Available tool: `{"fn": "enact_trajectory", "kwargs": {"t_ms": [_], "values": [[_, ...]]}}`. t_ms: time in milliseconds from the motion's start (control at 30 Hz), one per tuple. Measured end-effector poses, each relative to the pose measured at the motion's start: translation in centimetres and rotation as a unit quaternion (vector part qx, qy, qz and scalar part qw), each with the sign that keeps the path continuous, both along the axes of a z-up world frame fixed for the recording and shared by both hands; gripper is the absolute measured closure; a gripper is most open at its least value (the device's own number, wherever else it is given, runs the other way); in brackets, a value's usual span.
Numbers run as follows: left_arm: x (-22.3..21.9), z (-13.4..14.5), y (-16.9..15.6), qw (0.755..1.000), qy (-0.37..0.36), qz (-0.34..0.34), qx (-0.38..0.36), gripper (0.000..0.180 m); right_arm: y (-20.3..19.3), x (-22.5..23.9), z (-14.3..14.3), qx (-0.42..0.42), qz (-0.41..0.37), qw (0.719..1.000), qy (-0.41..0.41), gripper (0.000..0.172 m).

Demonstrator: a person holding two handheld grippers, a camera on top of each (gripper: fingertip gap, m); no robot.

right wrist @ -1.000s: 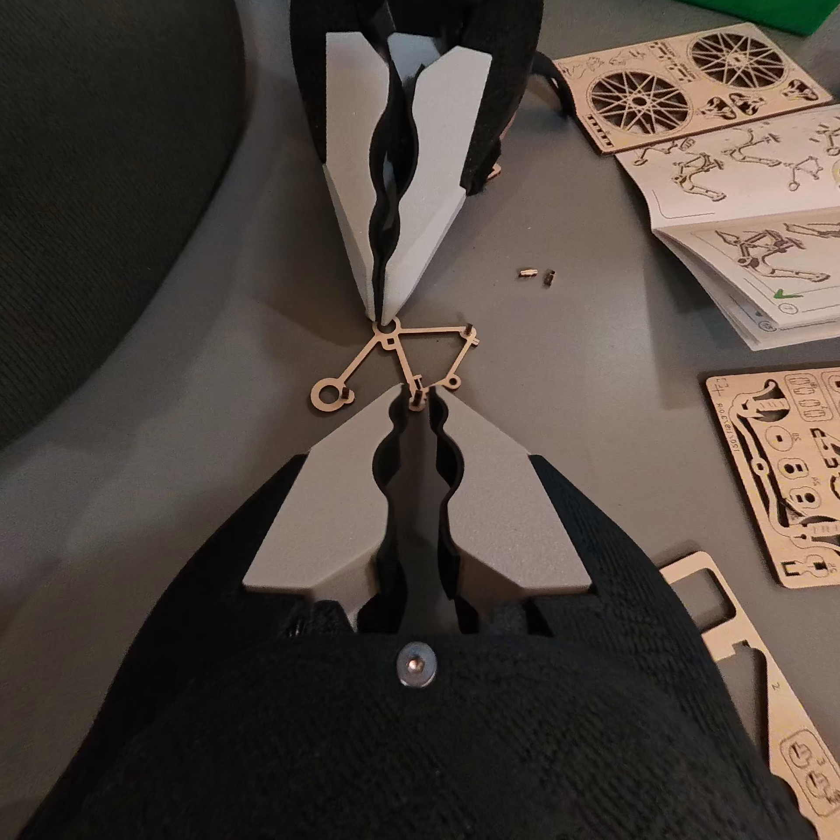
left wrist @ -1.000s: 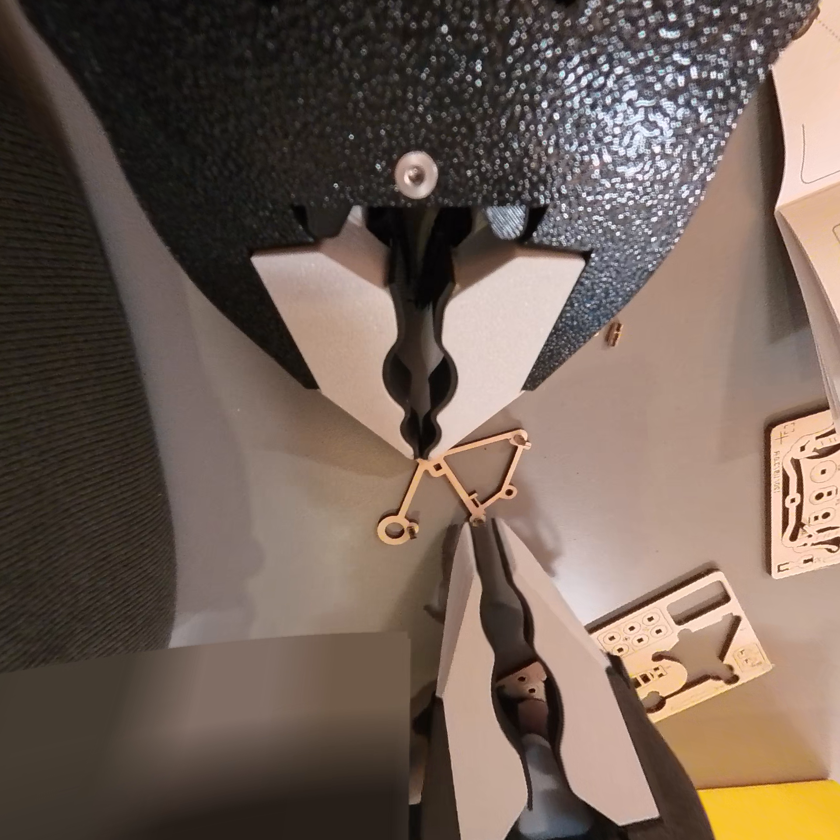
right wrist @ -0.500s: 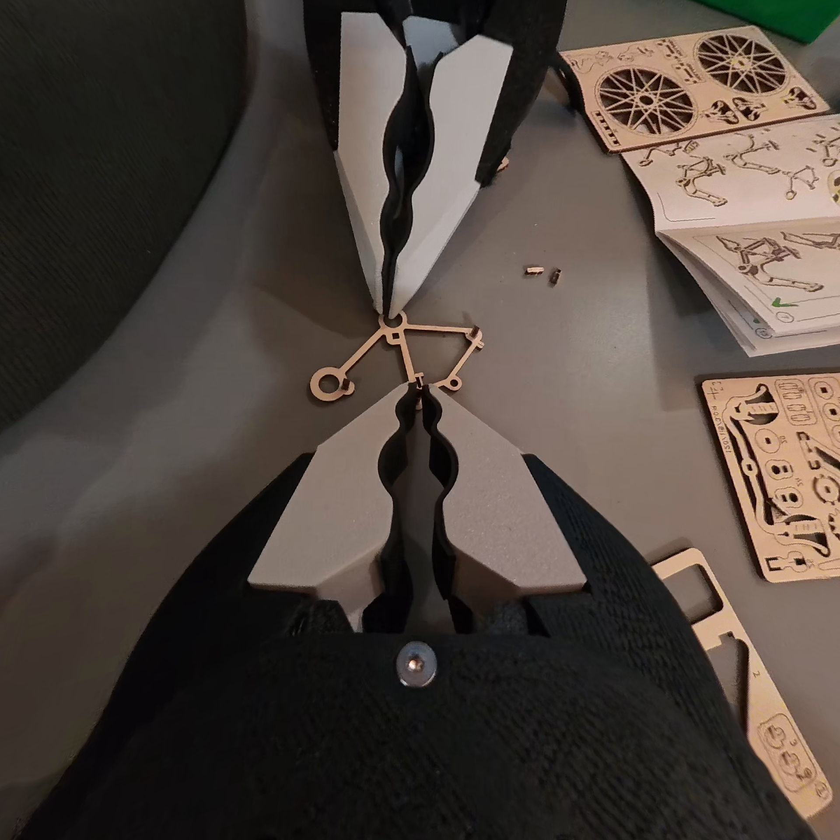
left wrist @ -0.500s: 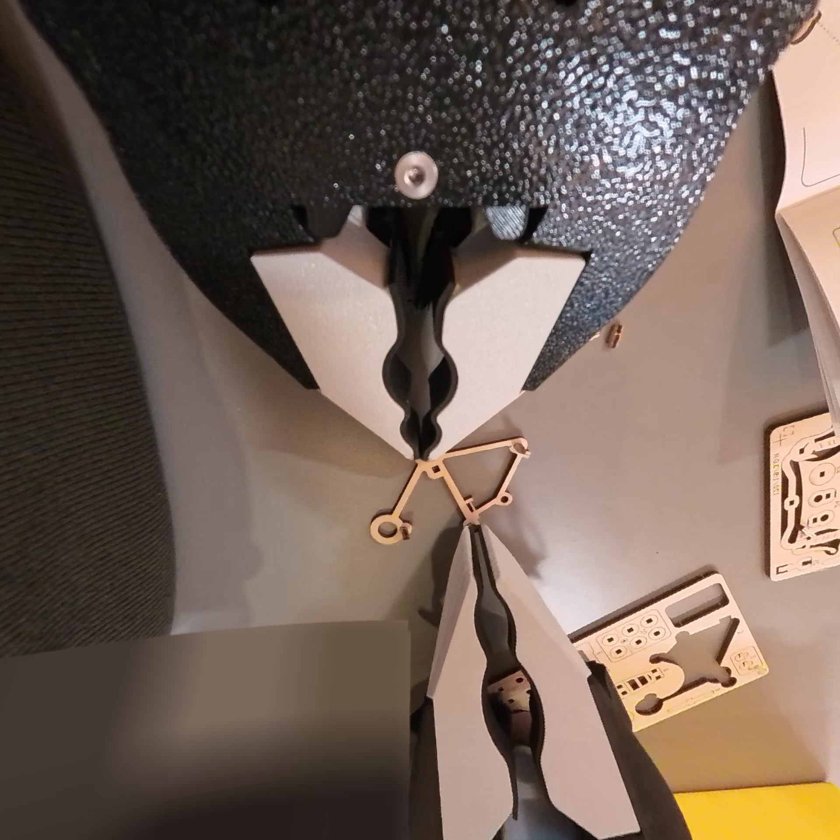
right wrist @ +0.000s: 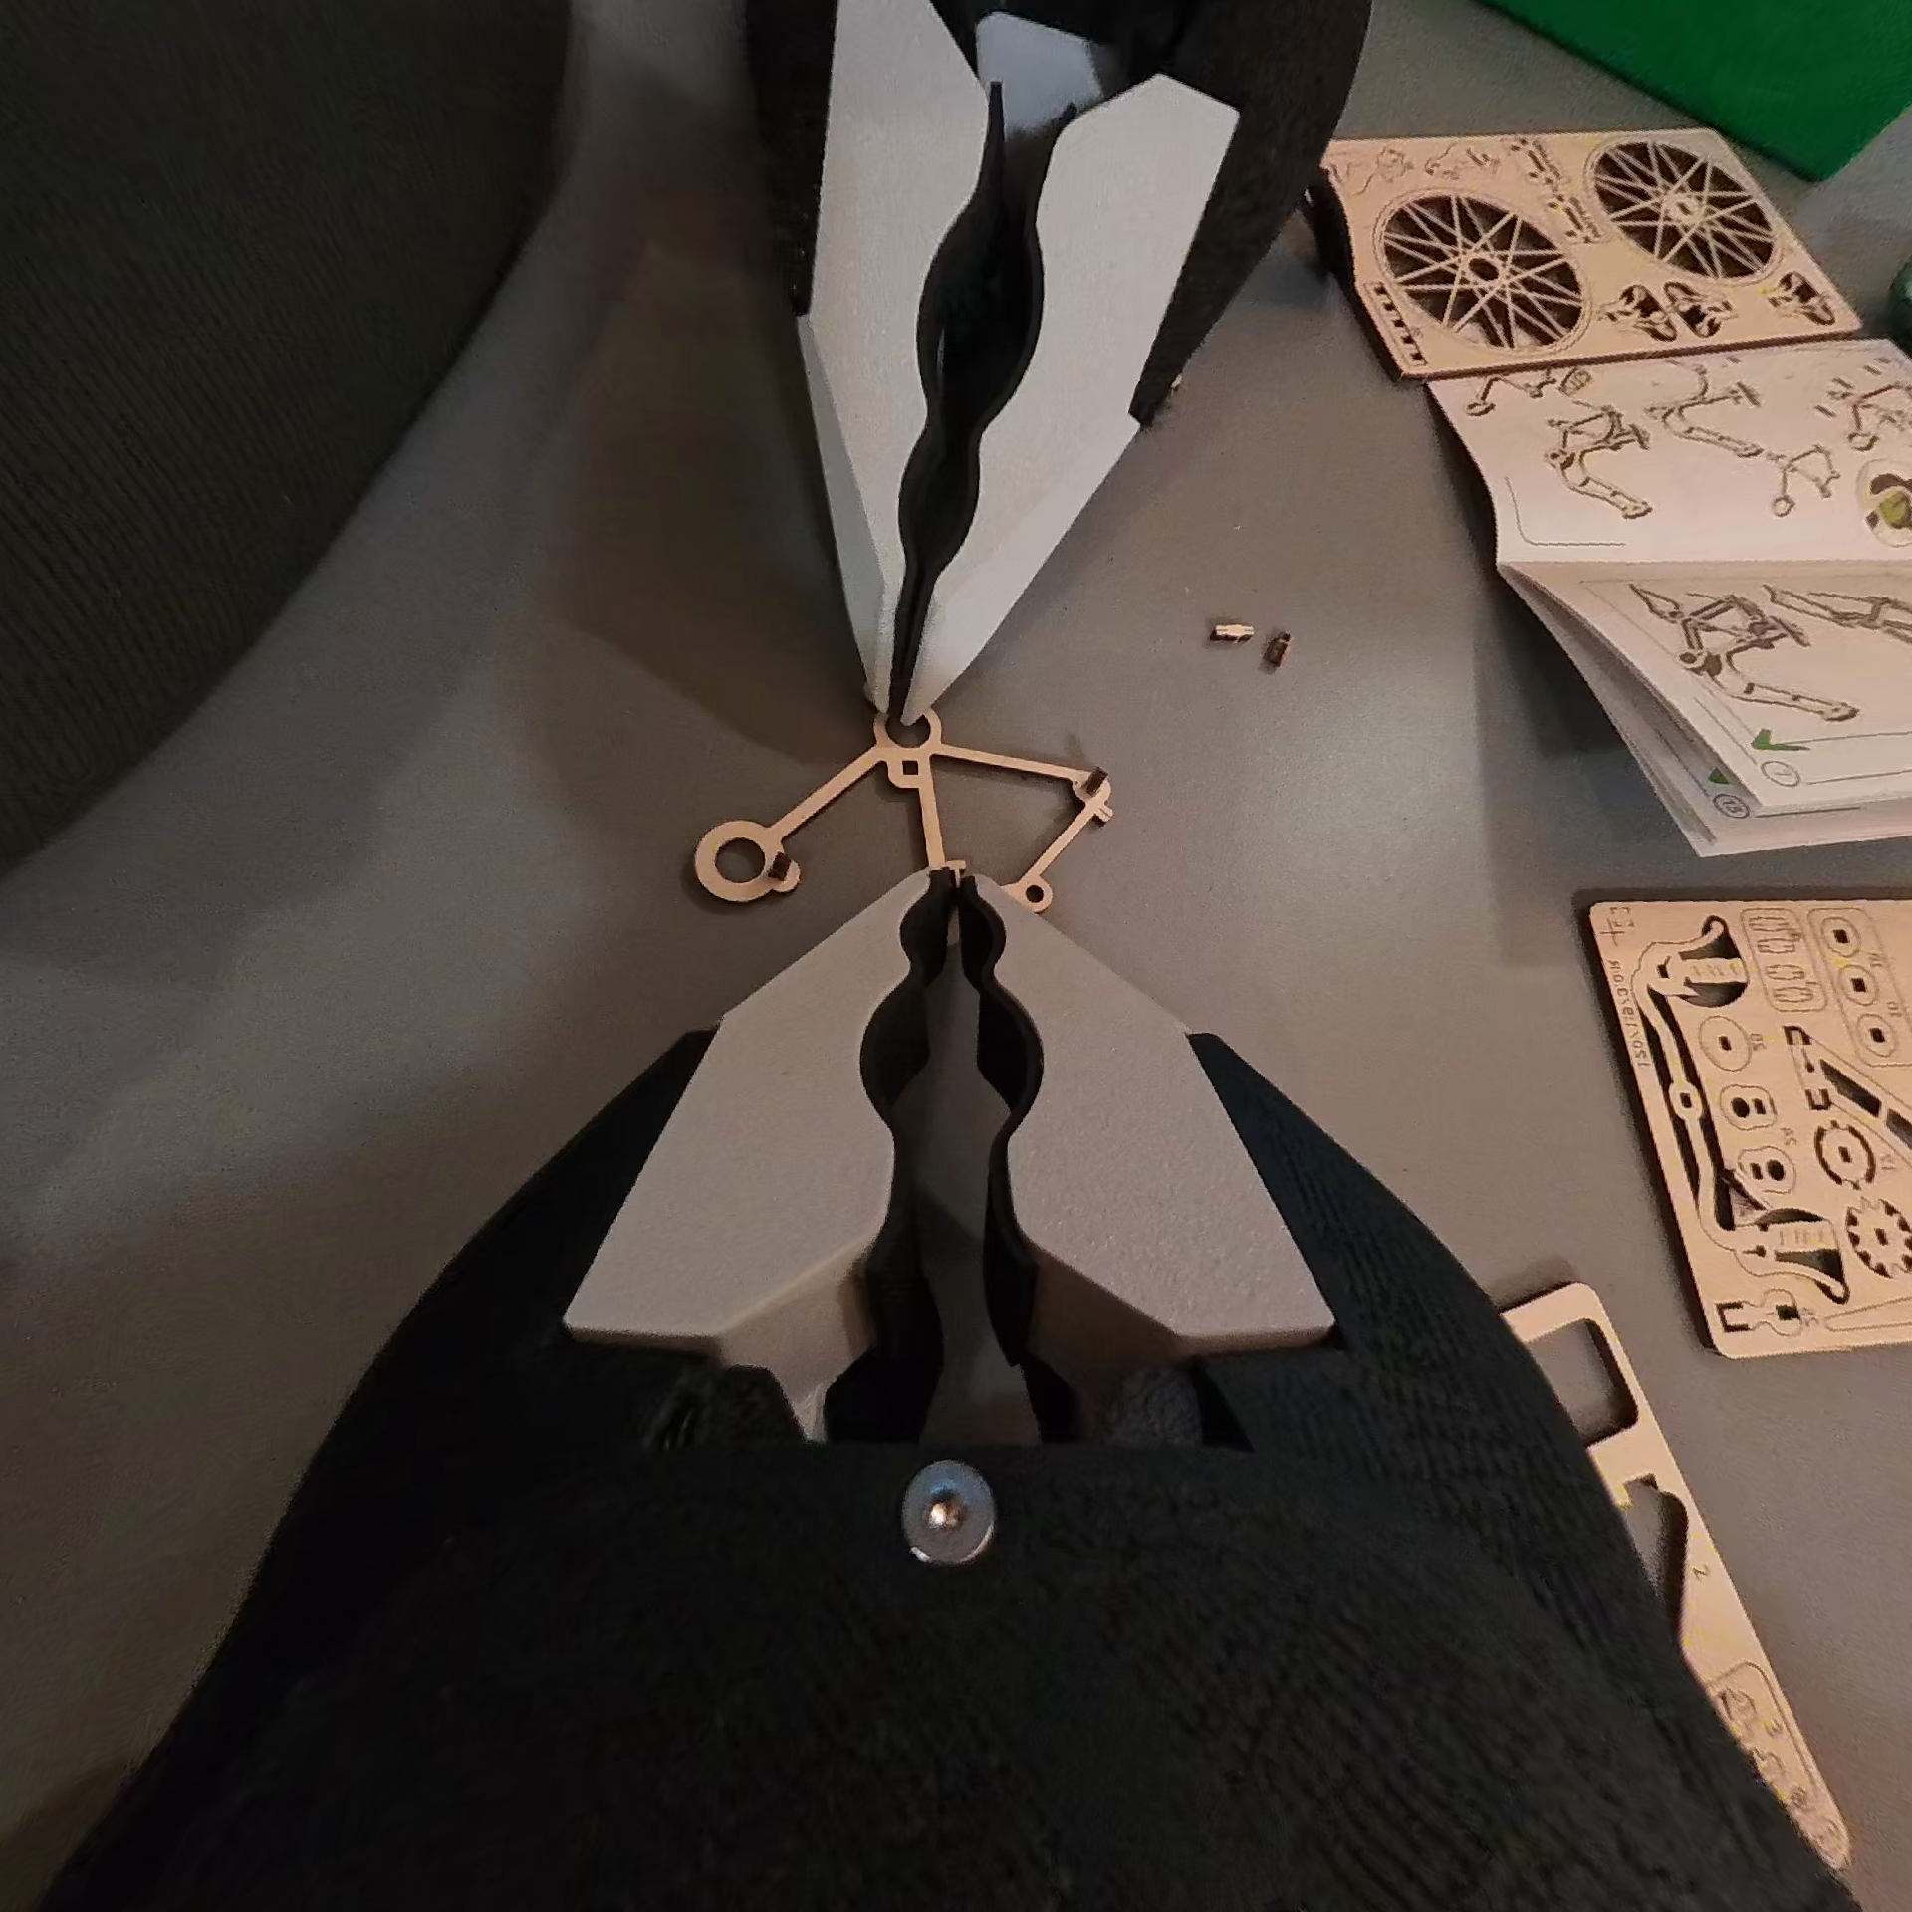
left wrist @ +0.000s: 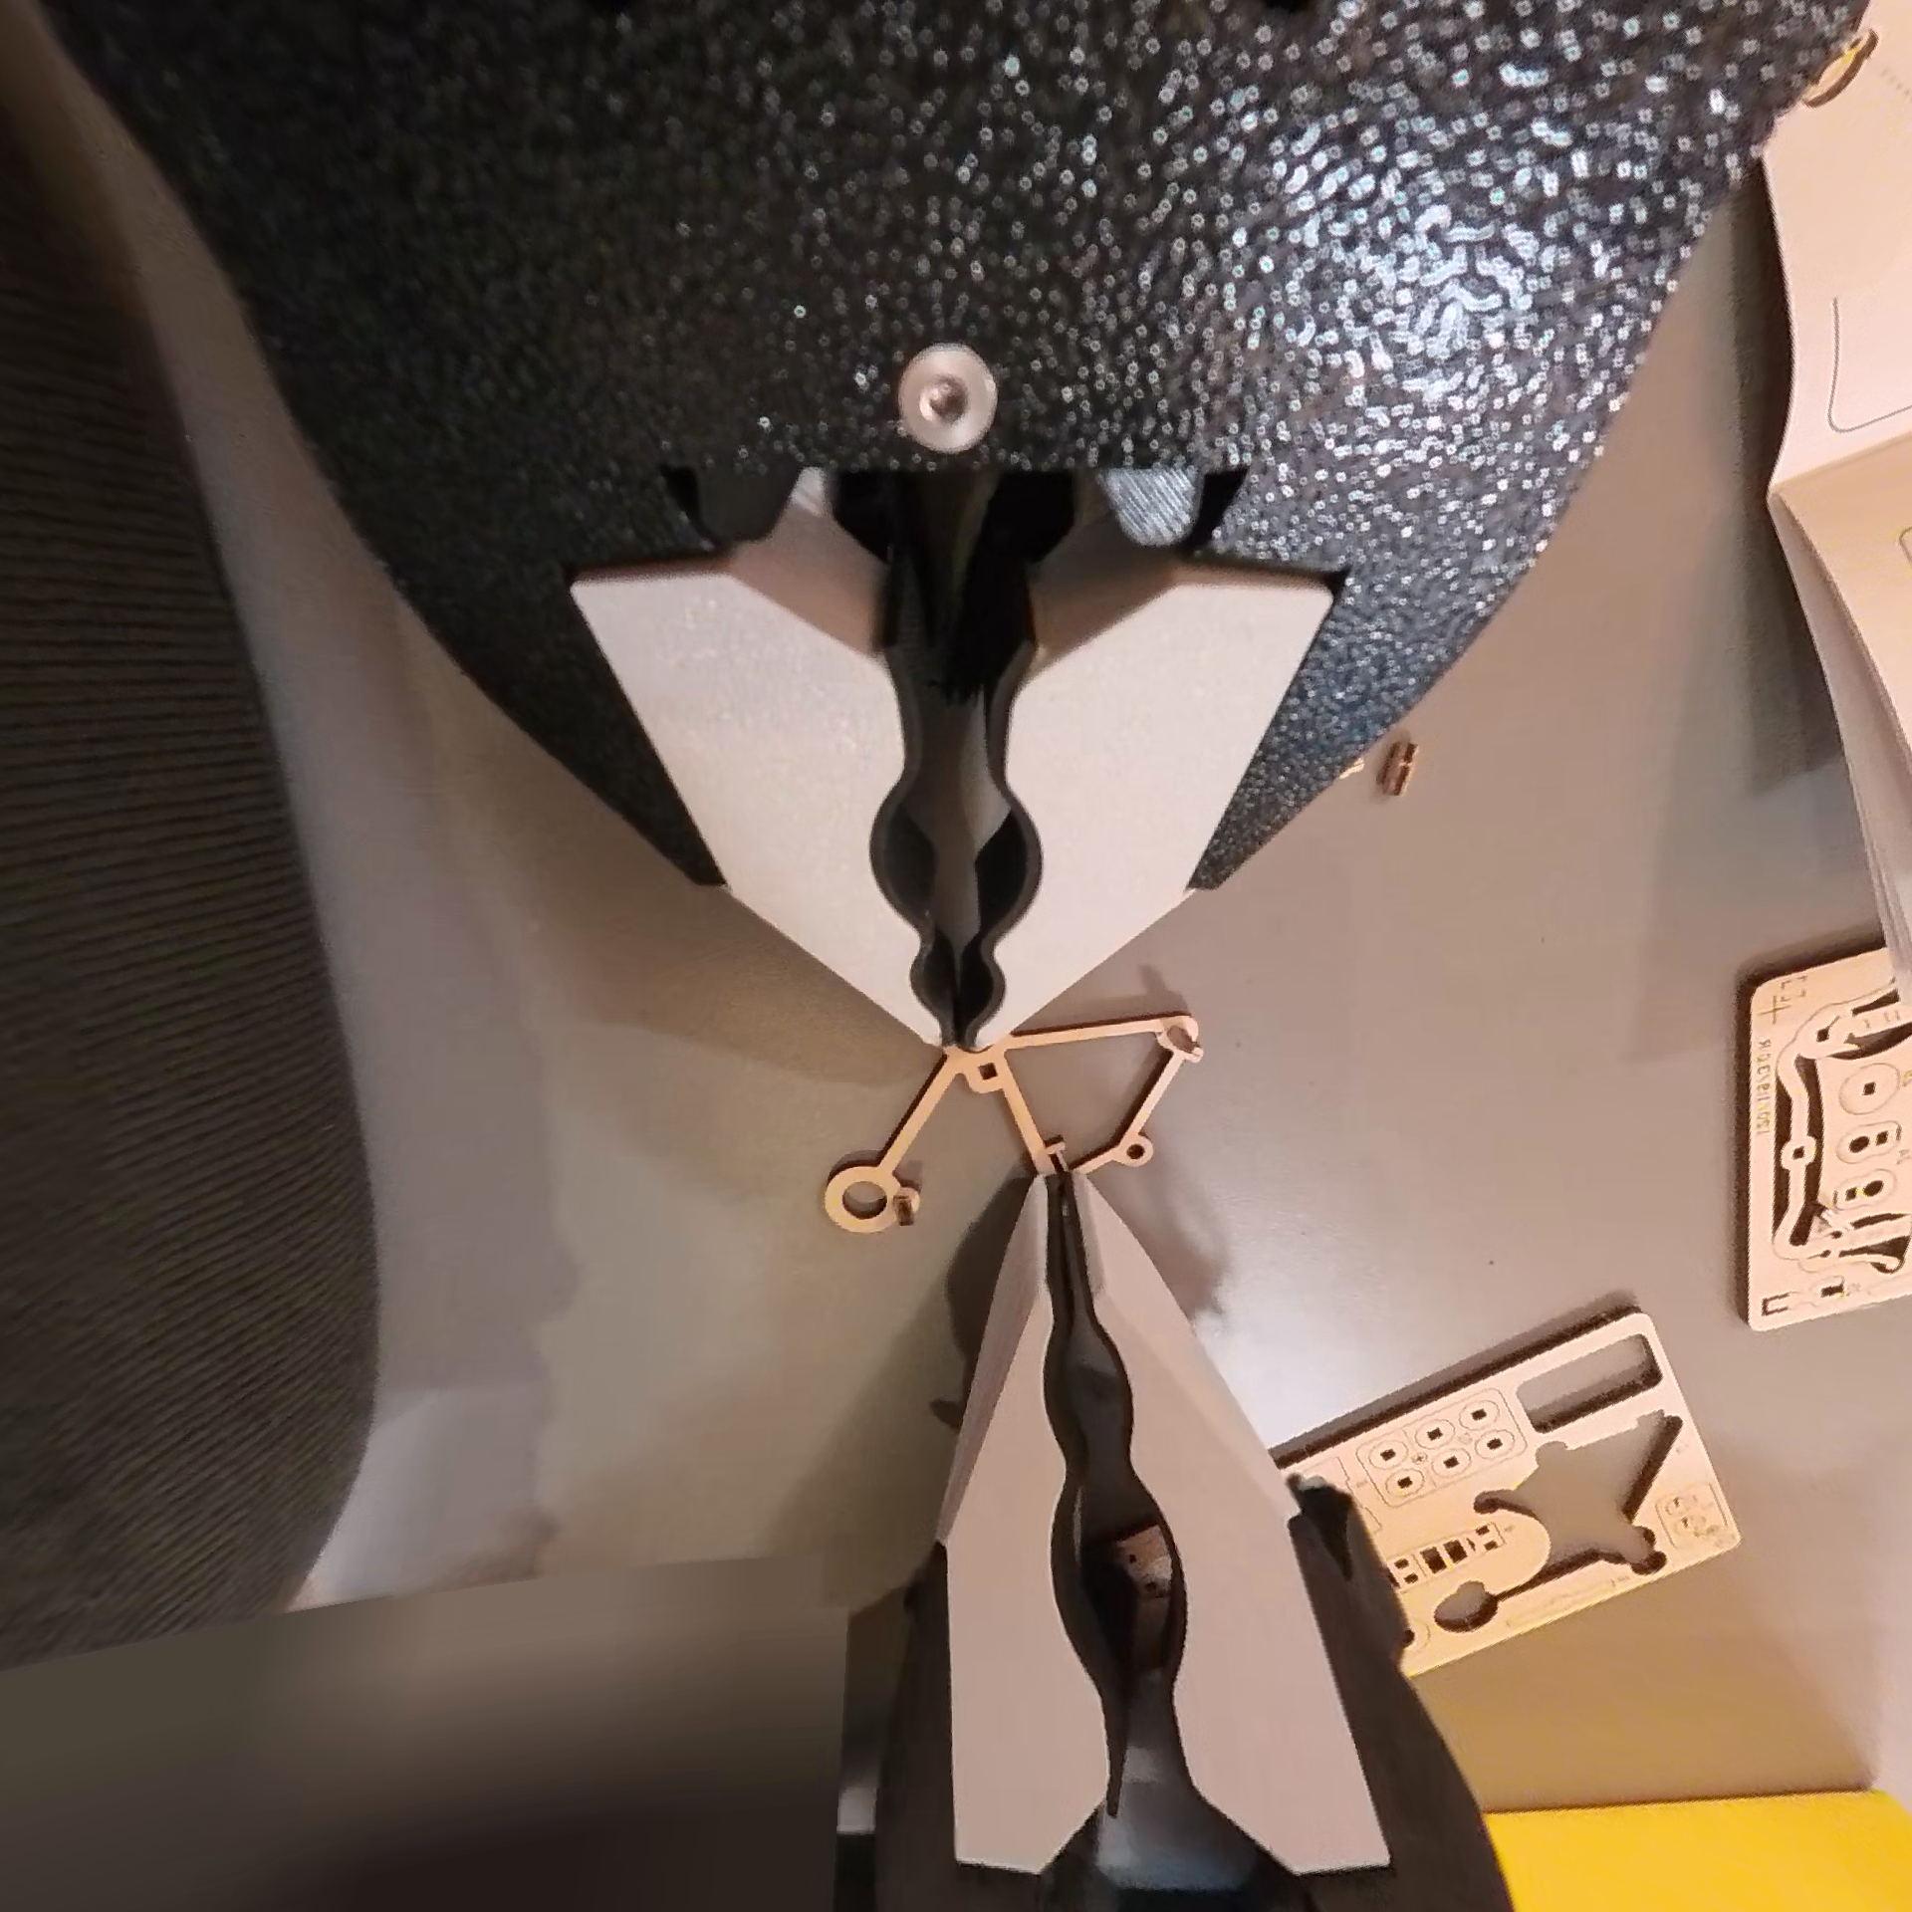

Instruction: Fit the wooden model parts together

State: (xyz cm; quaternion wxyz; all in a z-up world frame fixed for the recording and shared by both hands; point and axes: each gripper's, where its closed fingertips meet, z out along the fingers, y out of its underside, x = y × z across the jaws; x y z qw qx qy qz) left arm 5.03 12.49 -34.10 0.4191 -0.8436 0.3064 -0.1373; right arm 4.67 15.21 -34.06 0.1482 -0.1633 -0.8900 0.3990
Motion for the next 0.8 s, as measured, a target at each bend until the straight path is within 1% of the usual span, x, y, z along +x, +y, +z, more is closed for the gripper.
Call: {"fn": "enact_trajectory", "kwargs": {"t_ms": [167,467,533,633,667,733,800], "values": [[0.0,0.0,0.0,1.000,0.002,0.002,0.001,0.180,0.1,0.0,0.2,-0.011,-0.004,1.000,-0.005,0.171],[0.0,0.0,0.0,1.000,0.000,0.002,0.001,0.180,1.2,-0.3,1.2,-0.053,-0.037,0.998,-0.014,0.171],[0.0,0.0,0.0,1.000,0.001,0.002,0.002,0.180,1.2,-0.6,1.7,-0.077,-0.050,0.995,-0.025,0.171],[-0.2,0.1,-0.3,1.000,0.025,-0.006,0.011,0.180,0.9,-0.9,3.3,-0.151,-0.062,0.986,-0.043,0.171],[-0.1,0.5,-0.3,0.999,0.027,-0.008,0.019,0.180,0.8,-1.0,3.9,-0.176,-0.066,0.981,-0.048,0.171],[0.5,2.1,-0.2,0.998,0.018,-0.013,0.066,0.180,0.8,-1.2,4.9,-0.206,-0.072,0.974,-0.053,0.171],[0.5,3.0,0.1,0.994,0.037,-0.008,0.106,0.180,0.8,-1.2,5.7,-0.227,-0.078,0.969,-0.058,0.171]]}}
